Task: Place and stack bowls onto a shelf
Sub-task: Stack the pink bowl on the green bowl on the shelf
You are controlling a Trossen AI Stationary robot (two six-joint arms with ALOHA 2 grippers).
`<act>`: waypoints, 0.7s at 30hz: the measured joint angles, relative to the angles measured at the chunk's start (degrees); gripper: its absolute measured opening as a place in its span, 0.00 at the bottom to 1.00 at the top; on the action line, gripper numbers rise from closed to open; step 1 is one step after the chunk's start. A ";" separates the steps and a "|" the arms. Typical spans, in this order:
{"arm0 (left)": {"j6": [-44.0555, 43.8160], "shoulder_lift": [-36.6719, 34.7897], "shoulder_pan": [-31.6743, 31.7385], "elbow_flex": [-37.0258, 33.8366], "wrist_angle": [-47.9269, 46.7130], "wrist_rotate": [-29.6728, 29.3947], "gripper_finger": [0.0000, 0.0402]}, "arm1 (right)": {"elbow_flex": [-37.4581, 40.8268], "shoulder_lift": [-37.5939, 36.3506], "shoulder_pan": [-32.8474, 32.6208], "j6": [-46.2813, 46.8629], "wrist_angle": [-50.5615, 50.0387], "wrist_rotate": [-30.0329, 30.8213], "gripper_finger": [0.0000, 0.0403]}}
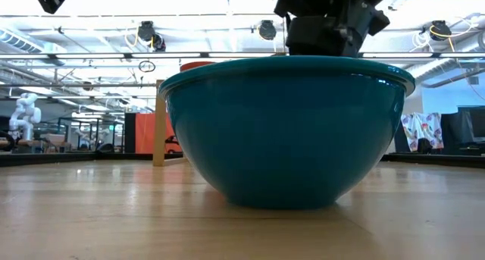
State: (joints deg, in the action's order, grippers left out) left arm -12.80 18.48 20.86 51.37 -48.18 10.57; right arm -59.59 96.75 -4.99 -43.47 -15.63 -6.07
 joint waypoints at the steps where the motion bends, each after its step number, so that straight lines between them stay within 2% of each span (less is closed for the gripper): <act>1: -0.04 -0.01 0.00 0.00 -0.01 0.02 0.16 | 0.00 0.06 0.00 1.27 0.92 0.00 0.22; 4: -0.88 0.00 0.00 0.00 0.01 0.00 0.16 | -0.13 0.00 0.58 5.49 2.80 -1.22 0.18; 9: -1.01 -0.01 0.00 -0.02 0.01 0.00 0.16 | -0.11 0.04 1.58 11.40 2.53 -6.58 0.02; 16: -1.24 0.00 0.00 -0.04 1.55 -0.04 0.16 | -1.31 -0.54 1.55 15.68 0.74 -9.24 0.01; 21: -1.22 -0.01 0.00 -0.04 1.79 -0.09 0.16 | -7.06 -2.11 1.53 14.91 -6.31 -9.19 0.00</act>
State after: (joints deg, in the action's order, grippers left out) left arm -14.02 18.47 20.86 51.33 -46.39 10.48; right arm -66.65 94.64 -3.46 -28.57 -21.94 -15.25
